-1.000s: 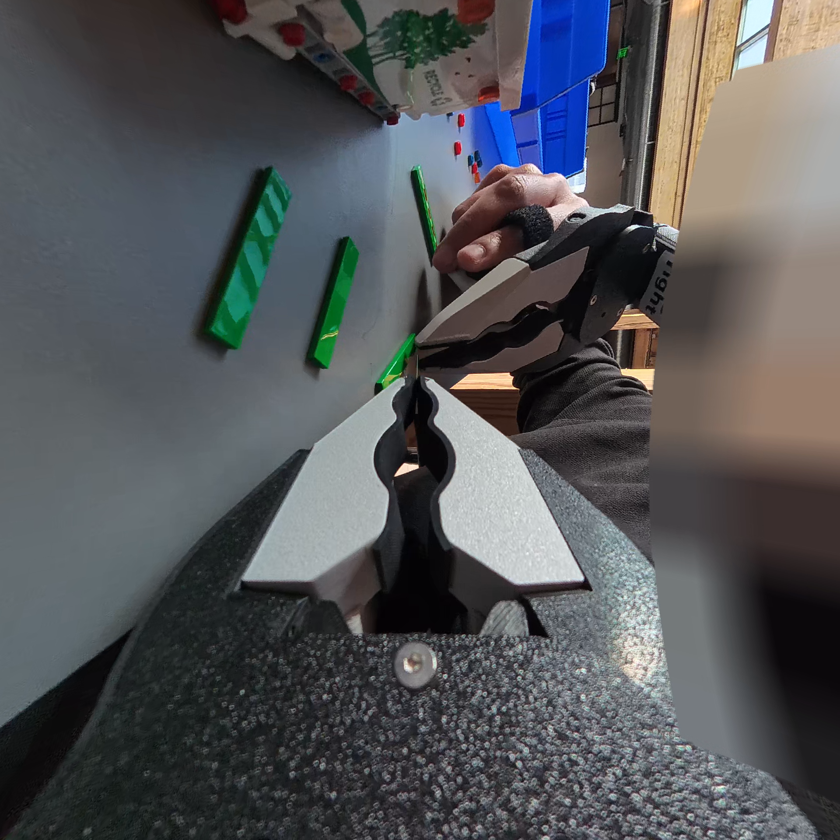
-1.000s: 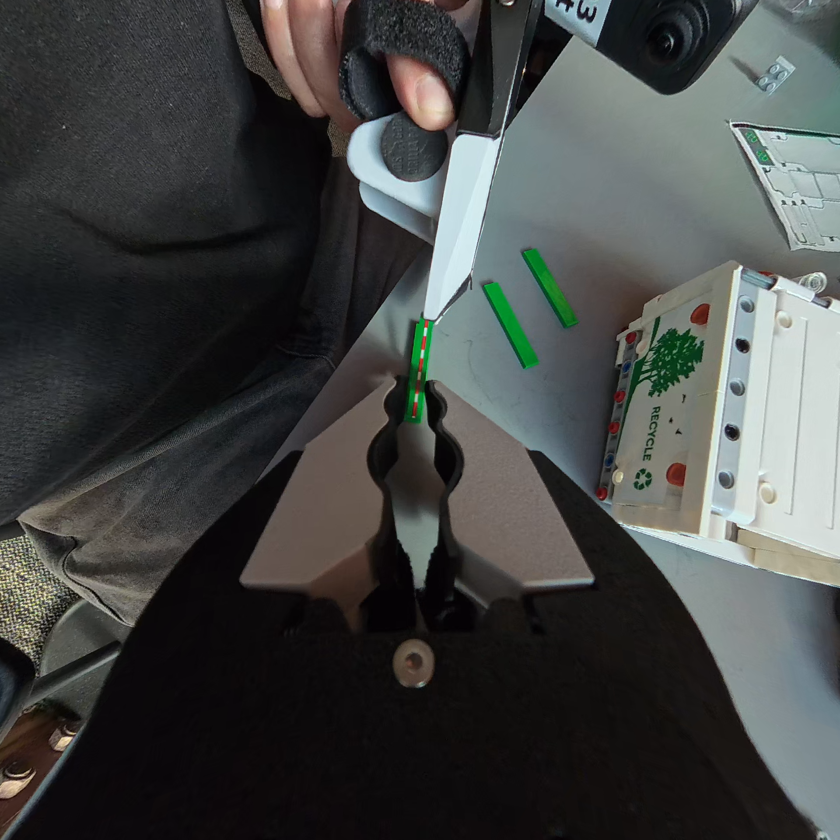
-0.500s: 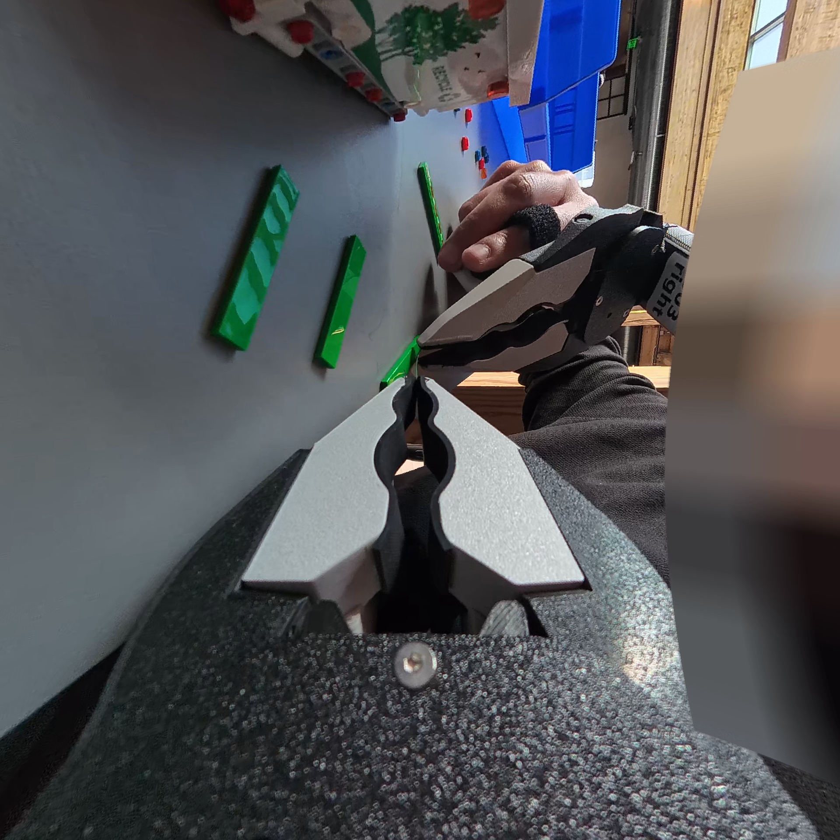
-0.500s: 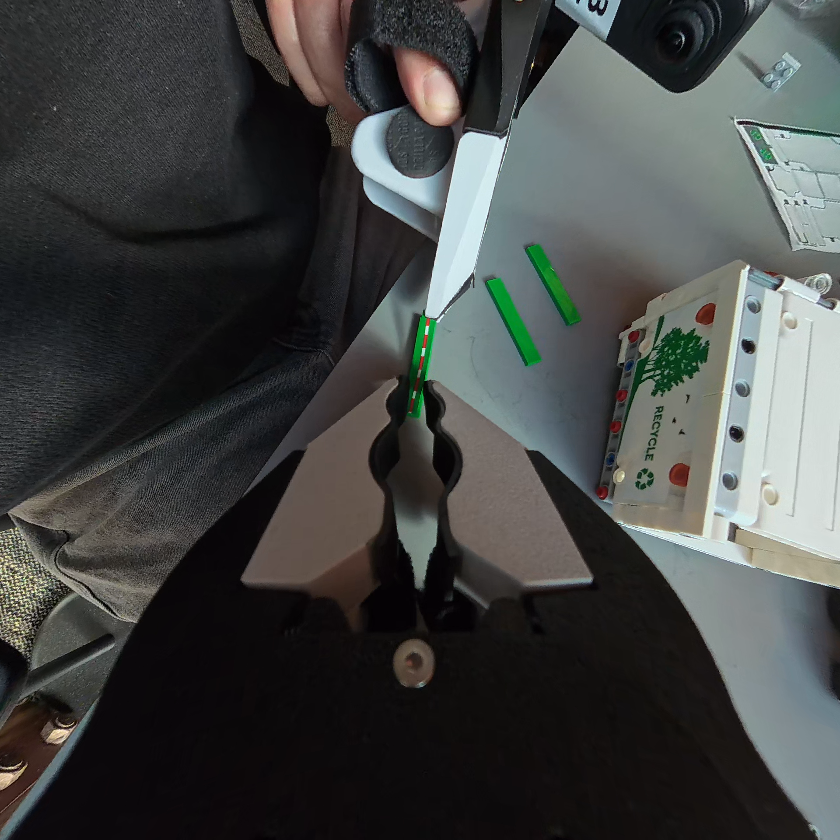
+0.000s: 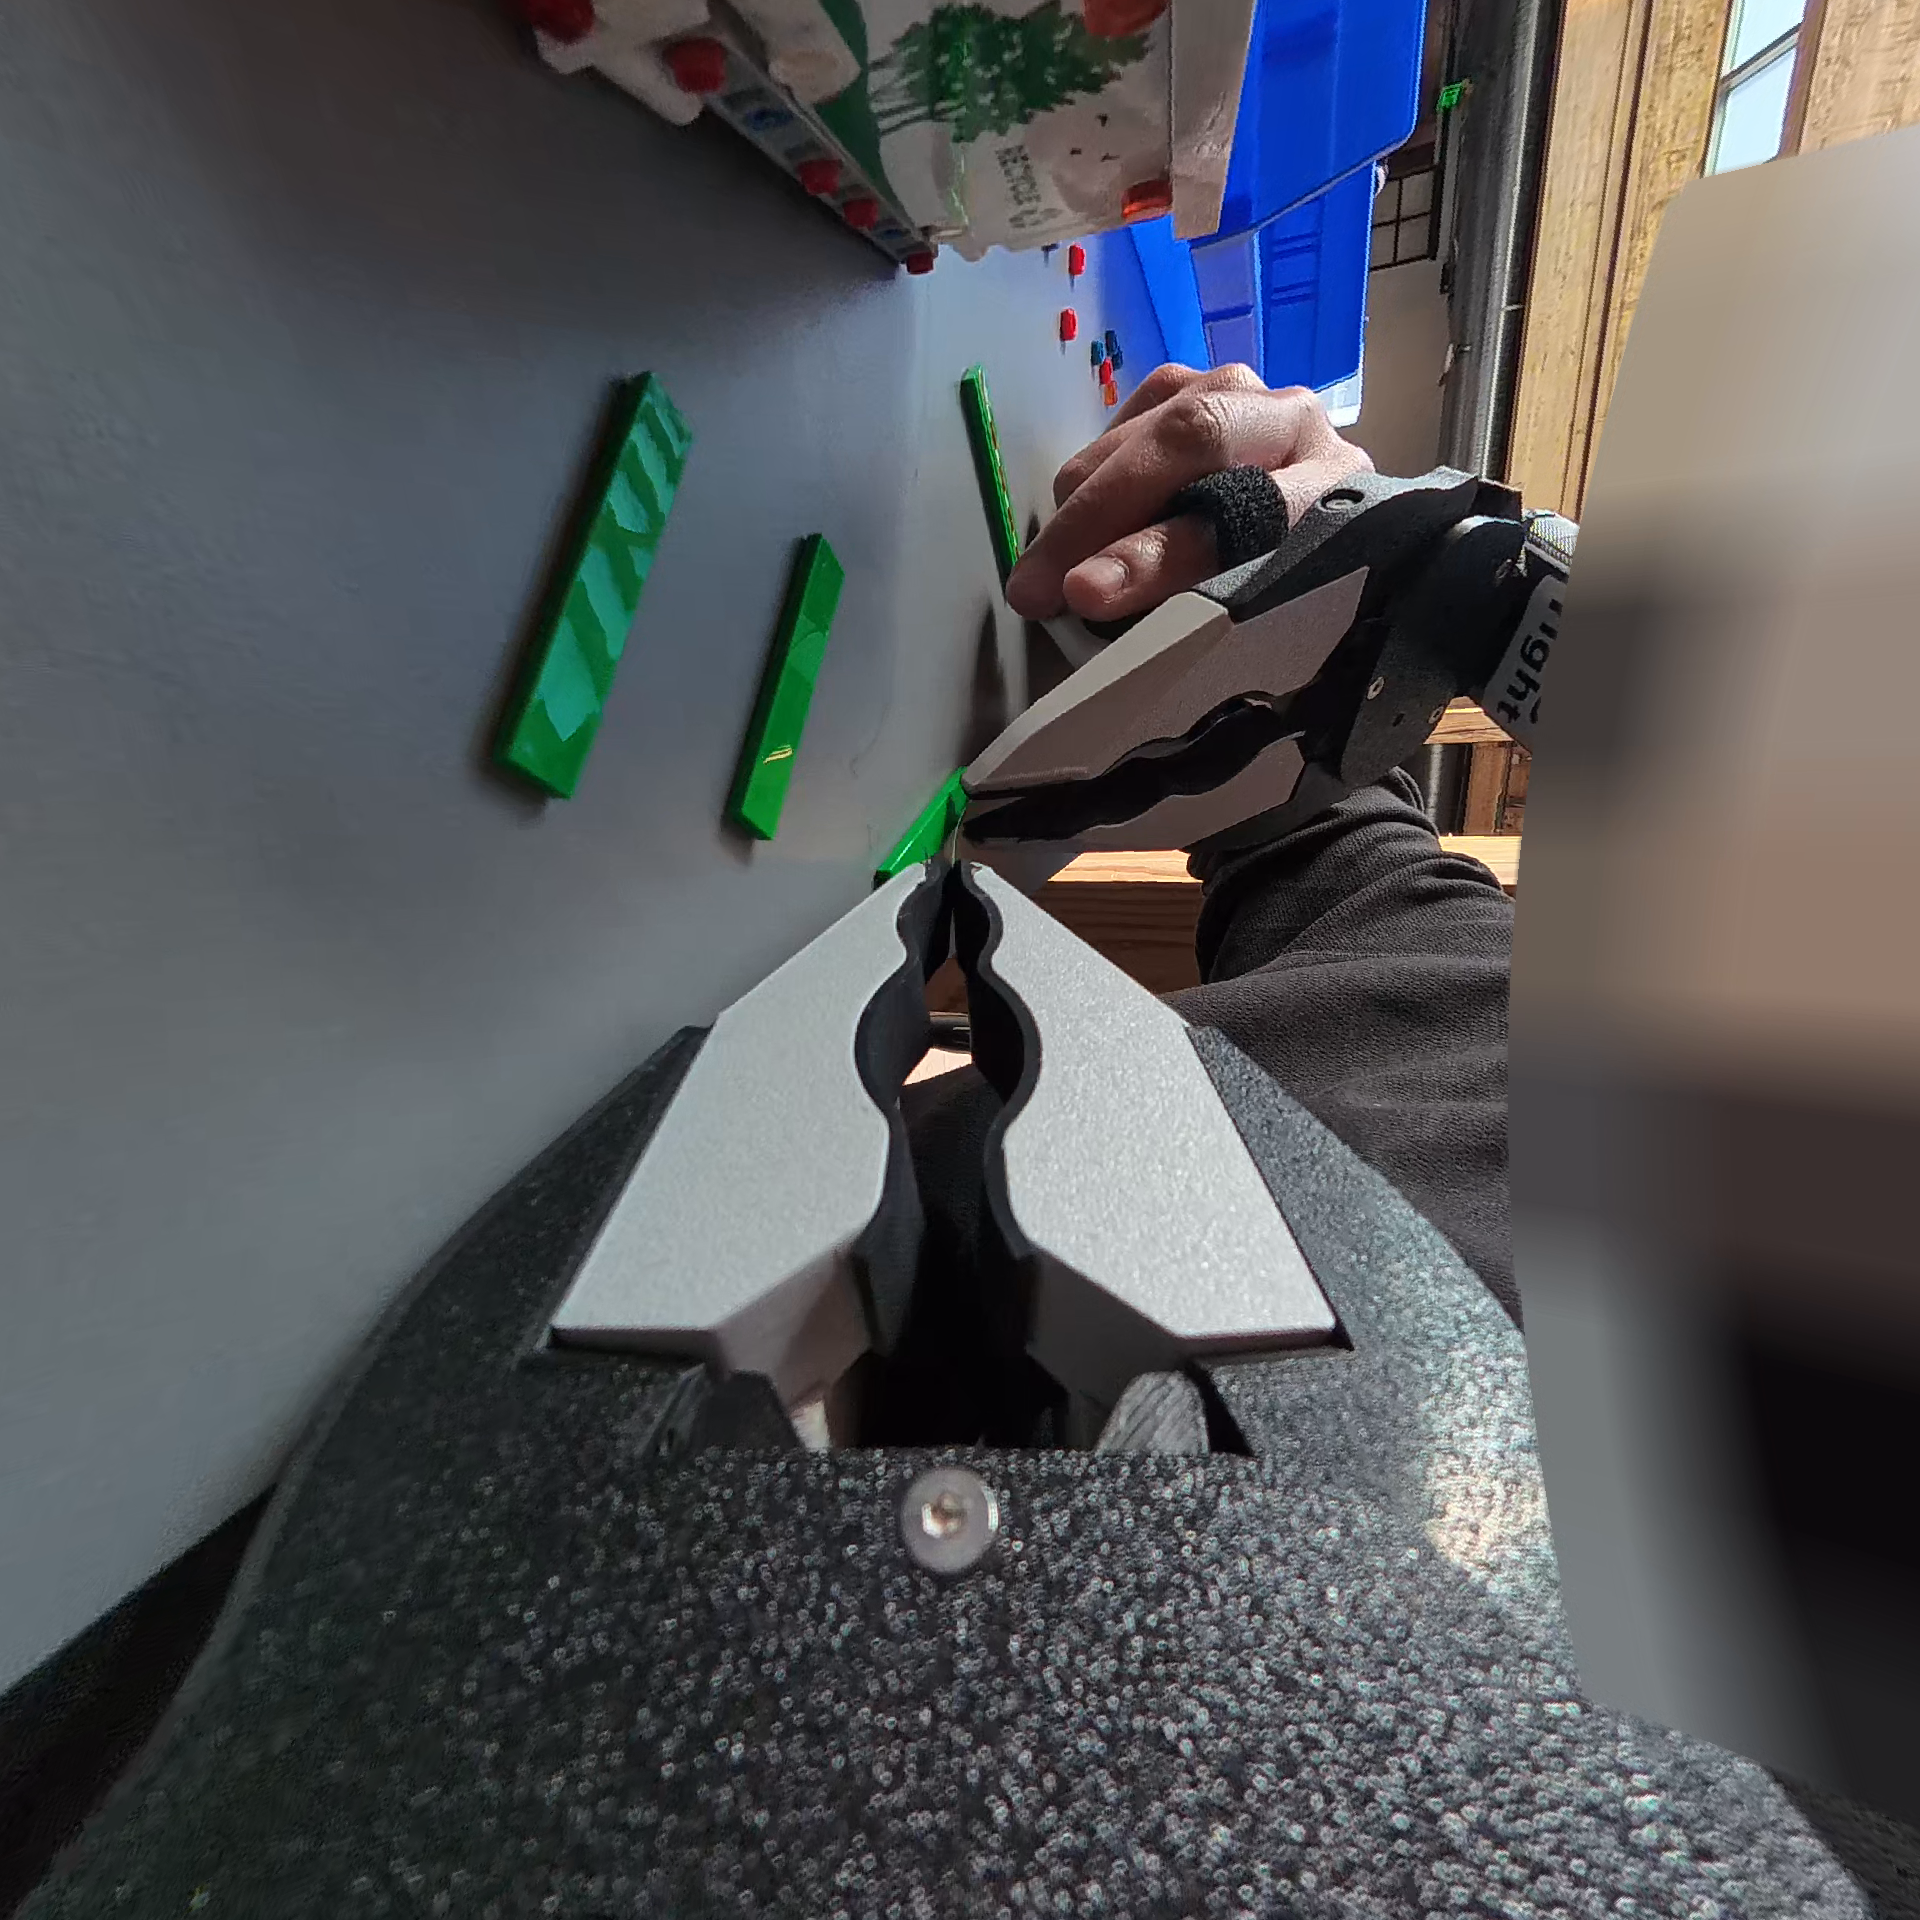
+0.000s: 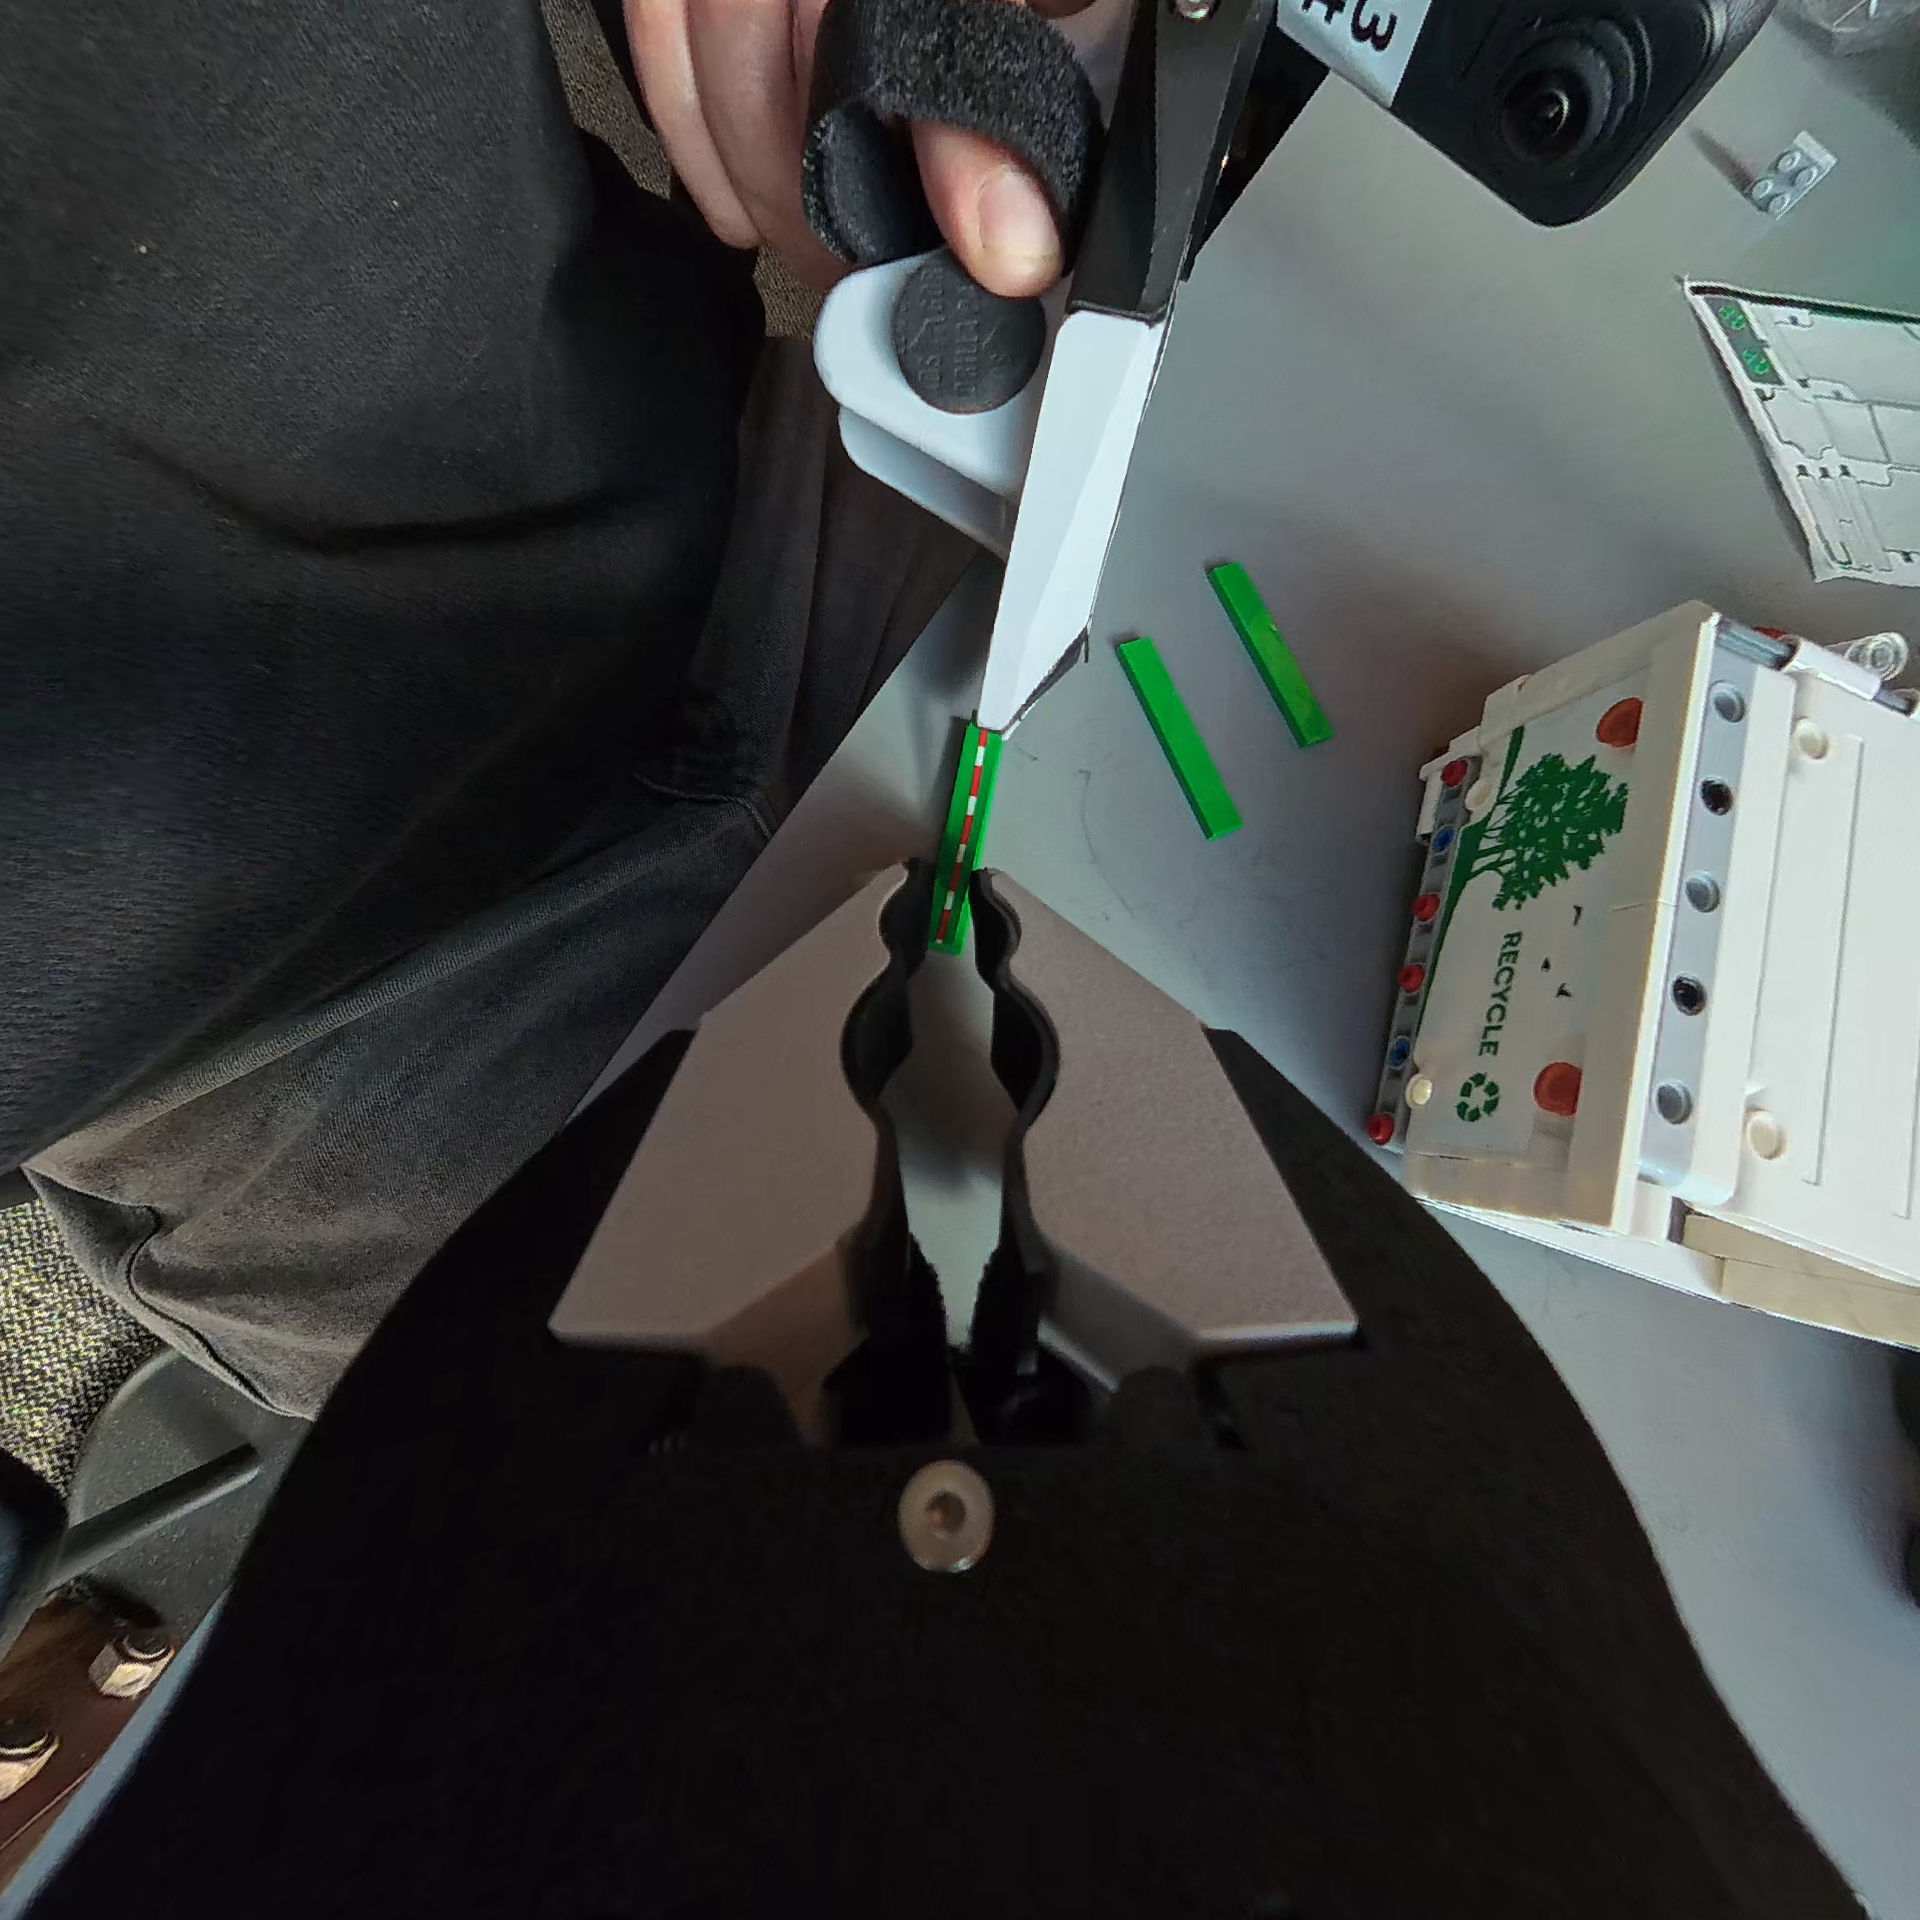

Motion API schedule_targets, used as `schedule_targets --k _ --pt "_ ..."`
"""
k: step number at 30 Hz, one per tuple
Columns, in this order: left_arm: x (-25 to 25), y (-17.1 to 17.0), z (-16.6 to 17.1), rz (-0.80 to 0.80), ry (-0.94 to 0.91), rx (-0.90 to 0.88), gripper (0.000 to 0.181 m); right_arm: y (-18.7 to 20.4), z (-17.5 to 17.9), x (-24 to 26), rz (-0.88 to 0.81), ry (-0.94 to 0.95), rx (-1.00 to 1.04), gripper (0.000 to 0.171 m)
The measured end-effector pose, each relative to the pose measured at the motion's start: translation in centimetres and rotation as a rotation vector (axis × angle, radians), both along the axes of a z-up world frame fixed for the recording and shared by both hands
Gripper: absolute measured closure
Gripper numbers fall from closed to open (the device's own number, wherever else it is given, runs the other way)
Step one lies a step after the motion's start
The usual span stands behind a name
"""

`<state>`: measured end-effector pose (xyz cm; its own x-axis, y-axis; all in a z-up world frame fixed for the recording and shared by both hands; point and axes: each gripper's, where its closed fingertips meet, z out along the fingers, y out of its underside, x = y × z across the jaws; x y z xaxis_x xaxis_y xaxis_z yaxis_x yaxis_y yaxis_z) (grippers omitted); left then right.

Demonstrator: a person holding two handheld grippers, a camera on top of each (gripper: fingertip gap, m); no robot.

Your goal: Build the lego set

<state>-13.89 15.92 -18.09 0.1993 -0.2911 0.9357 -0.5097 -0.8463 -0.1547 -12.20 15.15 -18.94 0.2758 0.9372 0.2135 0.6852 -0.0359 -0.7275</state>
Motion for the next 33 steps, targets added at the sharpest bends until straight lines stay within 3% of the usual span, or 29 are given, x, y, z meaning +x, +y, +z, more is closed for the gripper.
schedule_targets --k 12,33 --pt "-0.05 0.11 -0.18 0.002 0.005 0.004 0.181 -0.14 0.42 -0.03 0.013 0.023 0.025 0.159" --pt "-0.06 0.12 -0.25 0.004 0.01 0.009 0.181 0.07 -0.11 0.28 -0.01 -0.007 -0.006 0.171"
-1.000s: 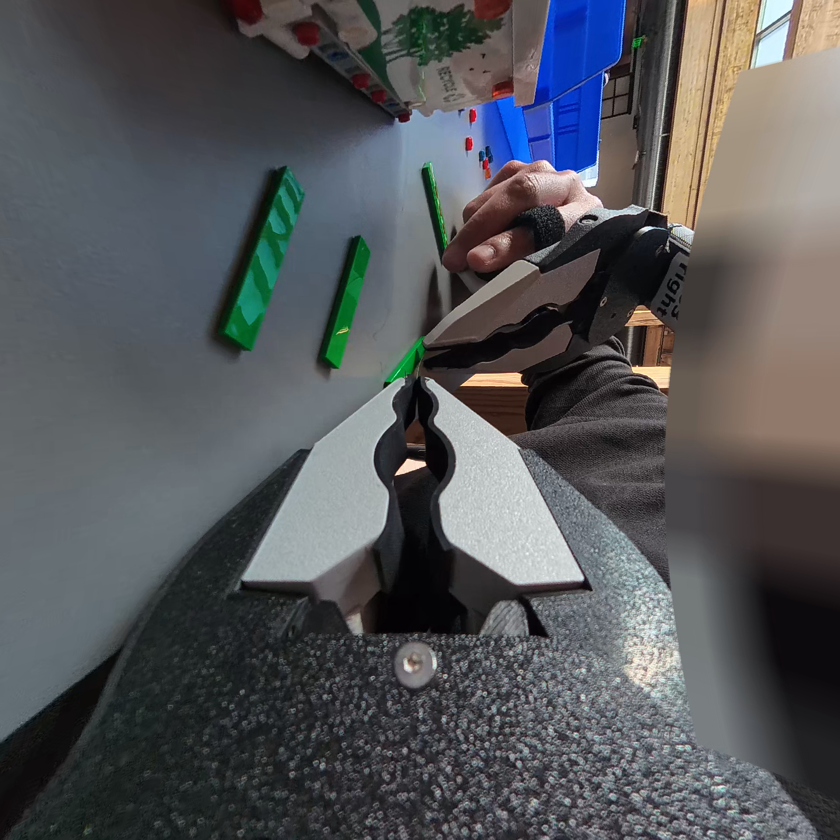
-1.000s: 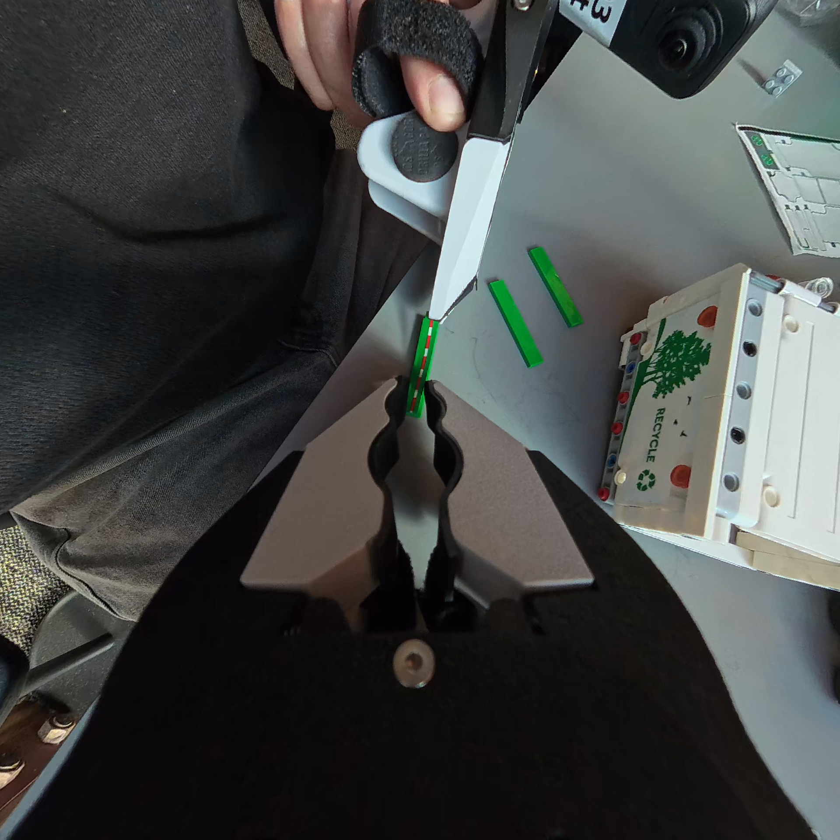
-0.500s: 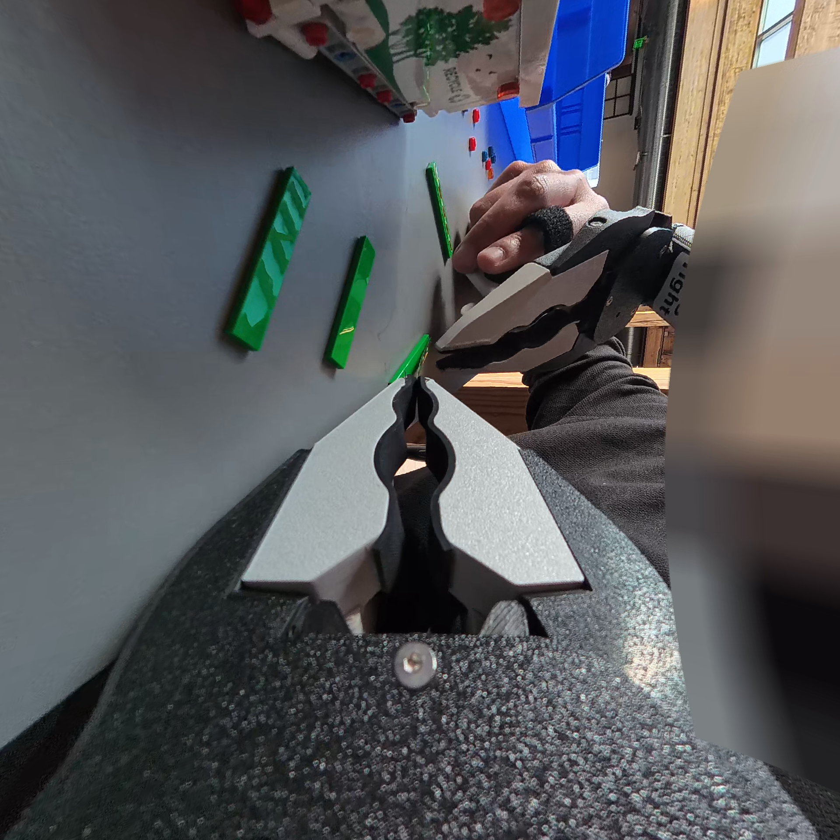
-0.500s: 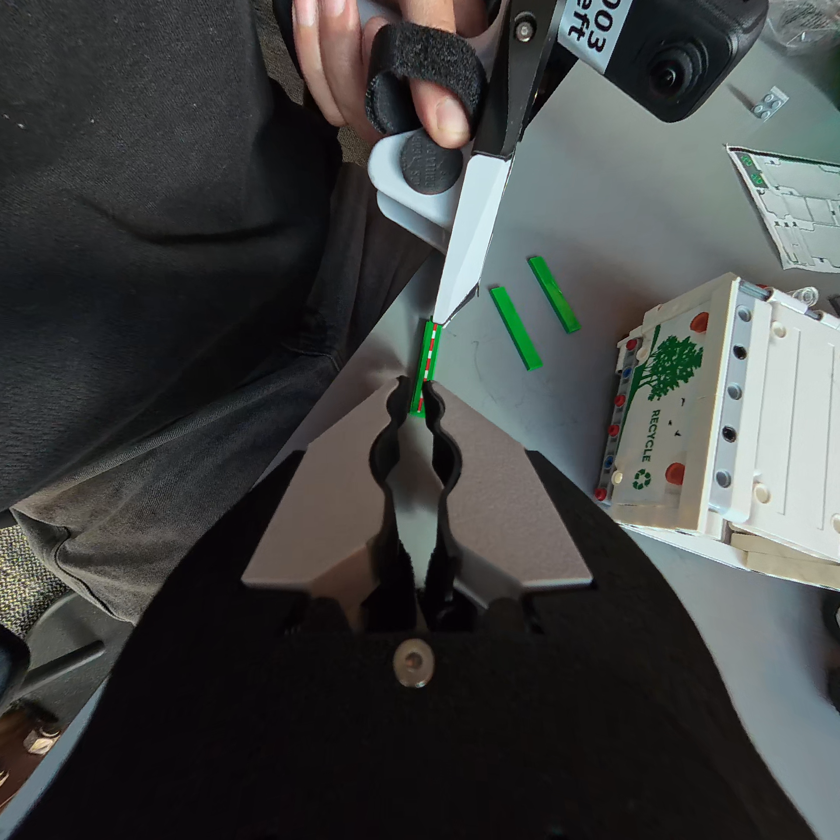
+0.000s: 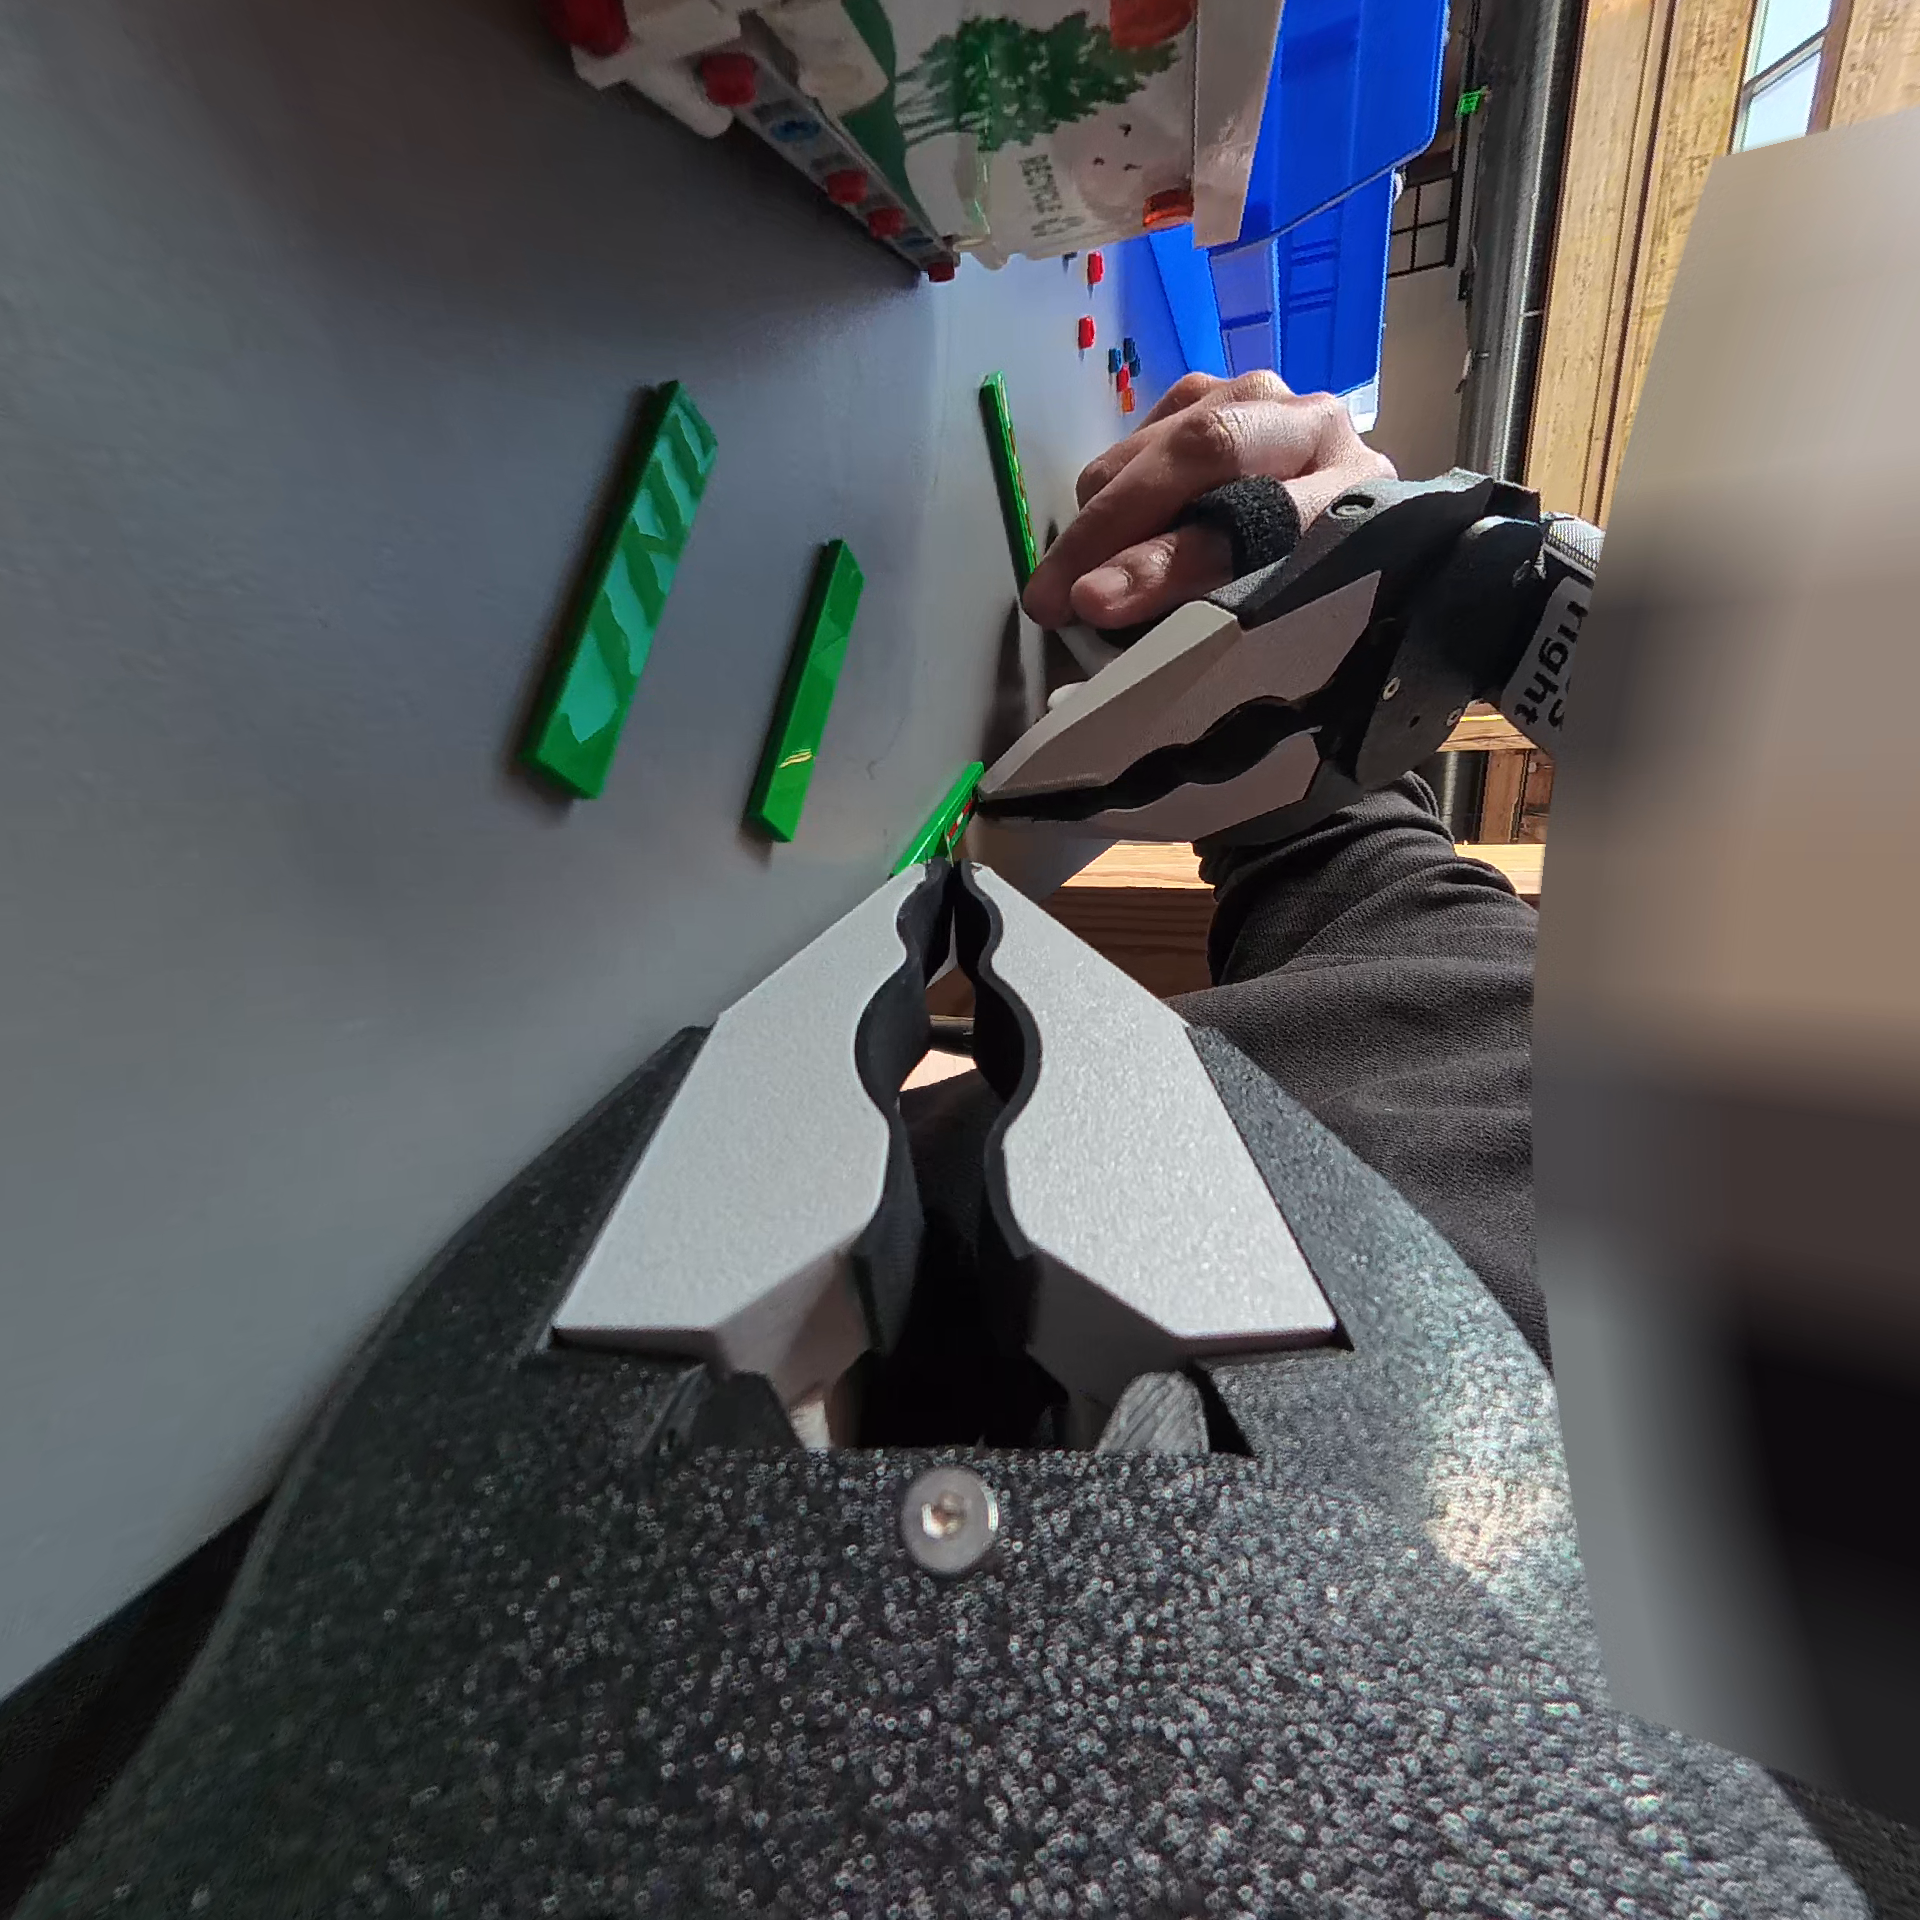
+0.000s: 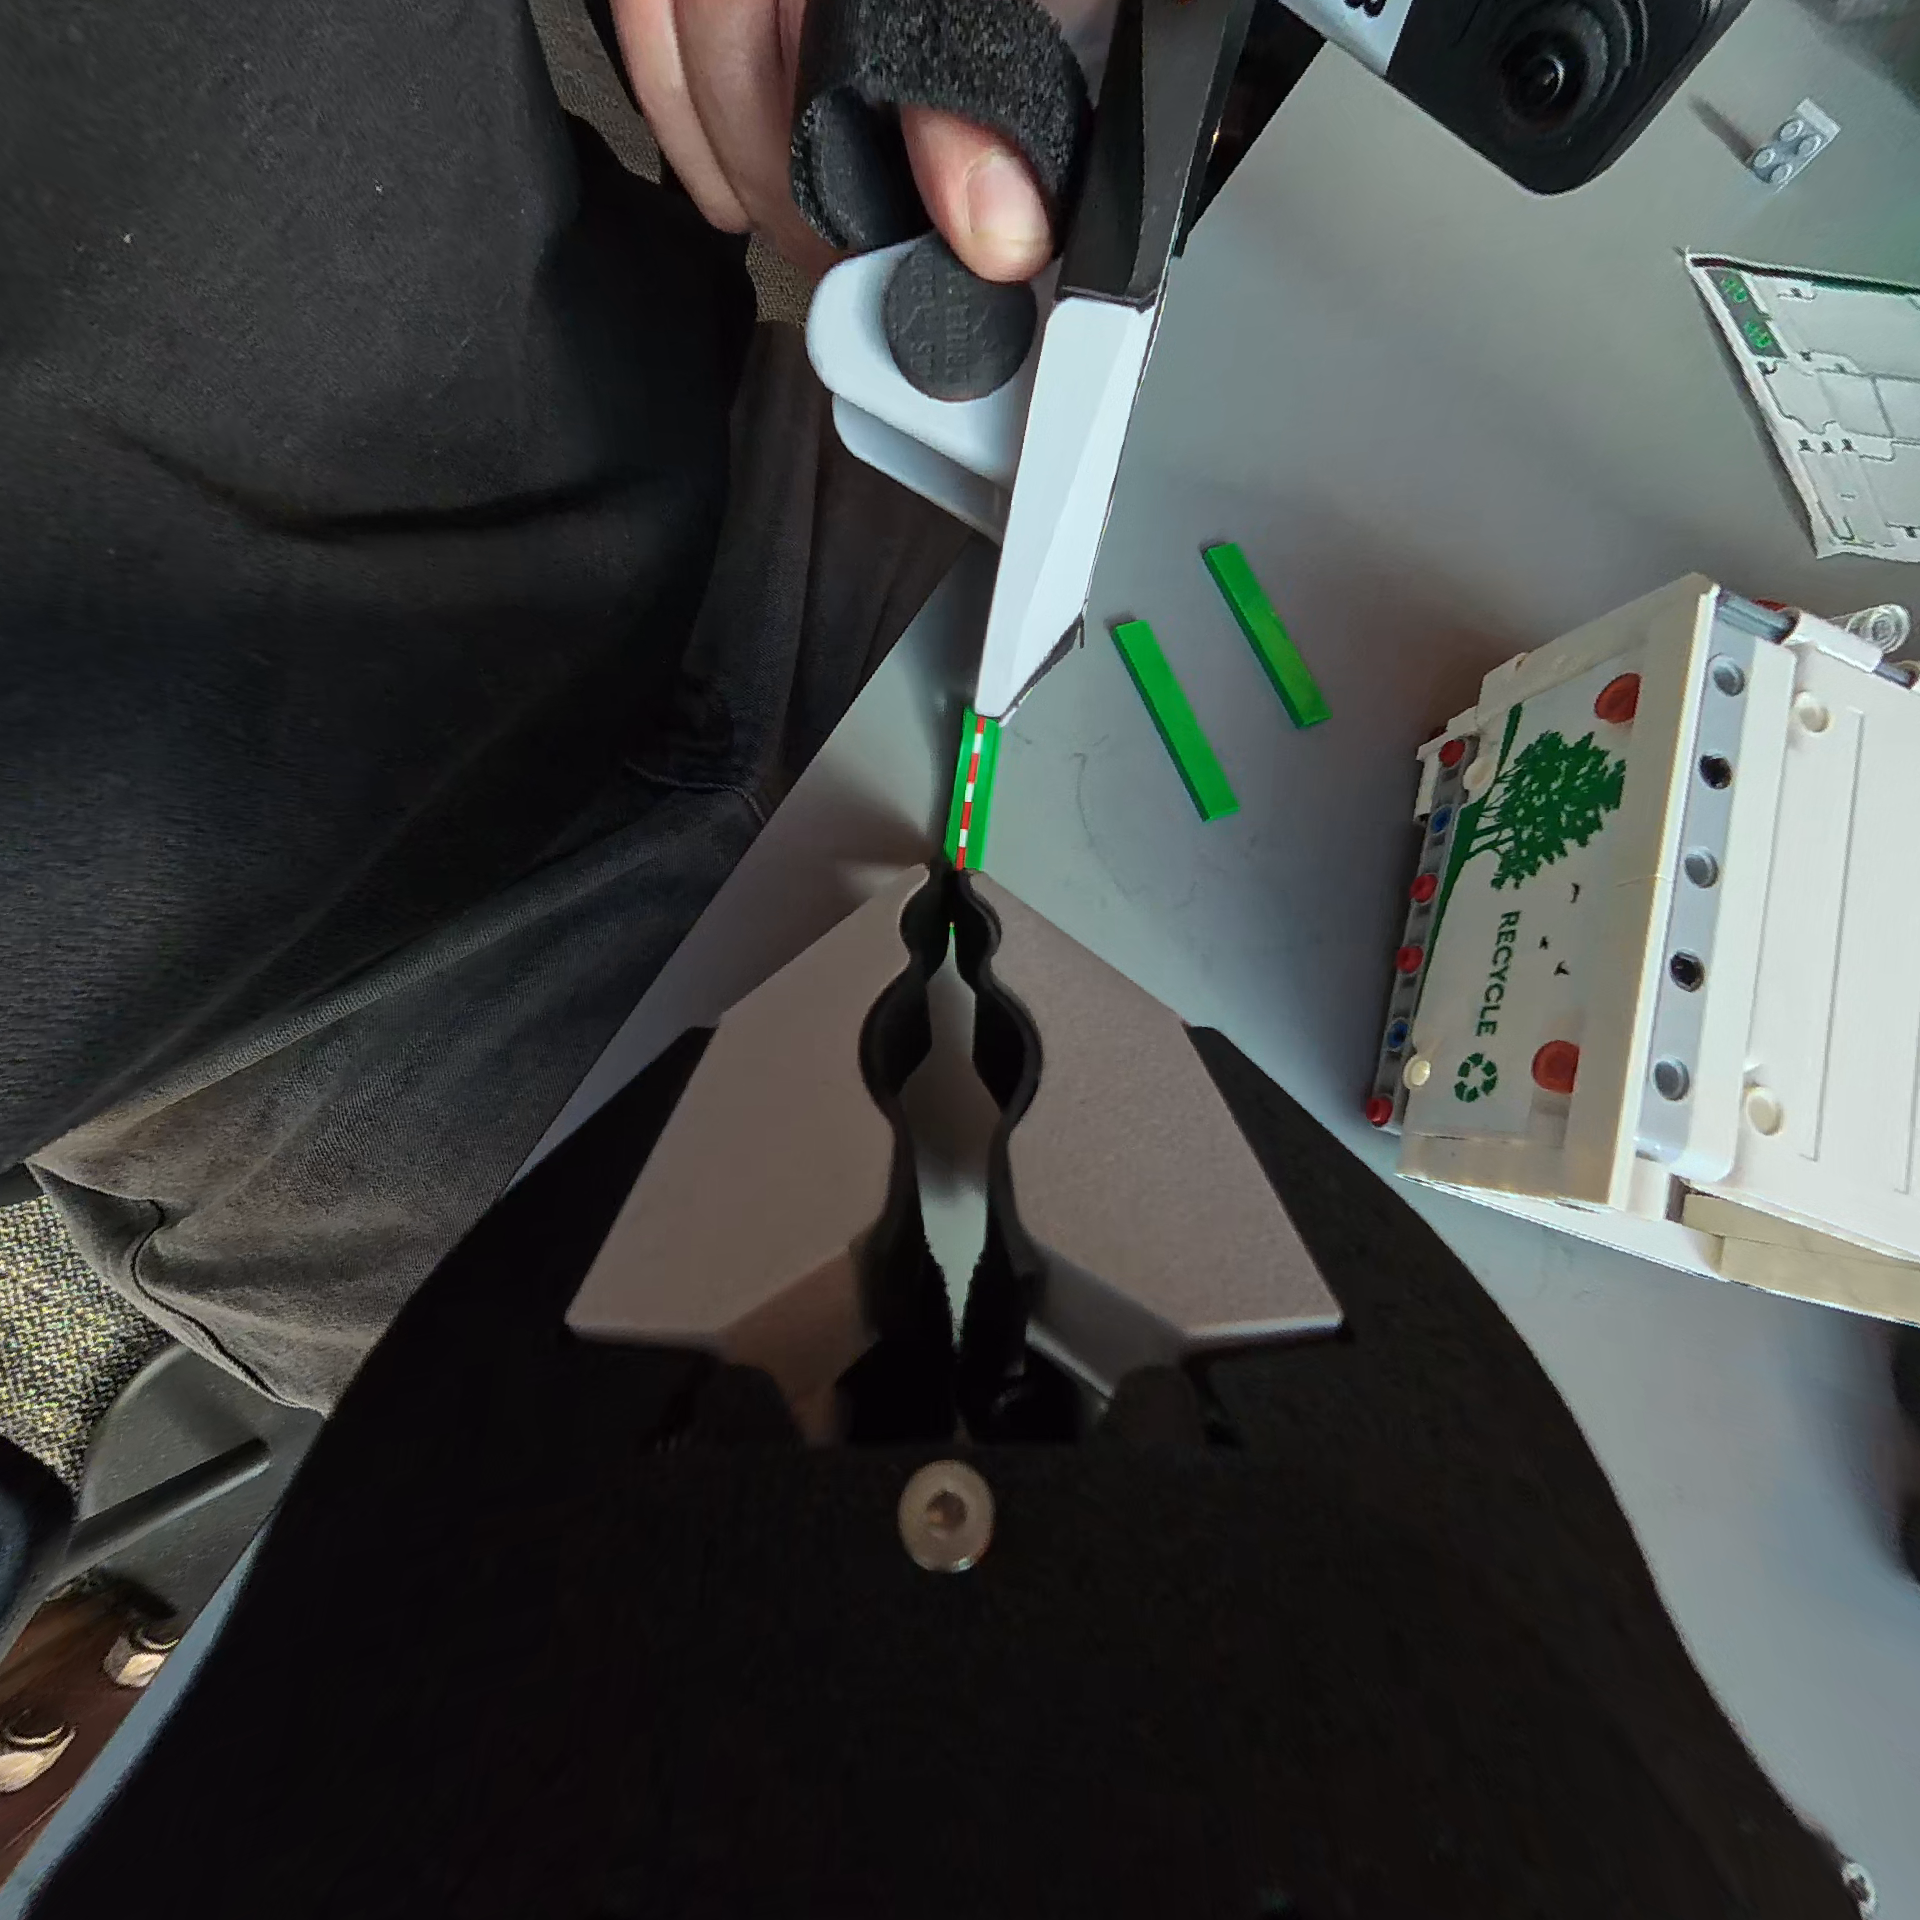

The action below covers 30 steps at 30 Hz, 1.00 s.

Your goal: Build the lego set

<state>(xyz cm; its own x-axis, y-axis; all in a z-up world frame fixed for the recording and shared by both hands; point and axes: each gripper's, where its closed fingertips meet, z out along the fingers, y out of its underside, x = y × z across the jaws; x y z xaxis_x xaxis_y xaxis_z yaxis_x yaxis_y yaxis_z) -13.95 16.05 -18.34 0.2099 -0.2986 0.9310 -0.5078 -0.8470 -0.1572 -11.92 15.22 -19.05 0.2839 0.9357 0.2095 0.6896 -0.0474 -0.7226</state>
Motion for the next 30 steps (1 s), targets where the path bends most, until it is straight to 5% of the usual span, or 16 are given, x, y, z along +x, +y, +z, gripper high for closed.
schedule_targets --k 30 --pt "0.2 1.1 -0.6 -0.159 0.103 0.462 0.181 0.1 -0.1 -0.1 -0.015 0.011 -0.025 0.171"
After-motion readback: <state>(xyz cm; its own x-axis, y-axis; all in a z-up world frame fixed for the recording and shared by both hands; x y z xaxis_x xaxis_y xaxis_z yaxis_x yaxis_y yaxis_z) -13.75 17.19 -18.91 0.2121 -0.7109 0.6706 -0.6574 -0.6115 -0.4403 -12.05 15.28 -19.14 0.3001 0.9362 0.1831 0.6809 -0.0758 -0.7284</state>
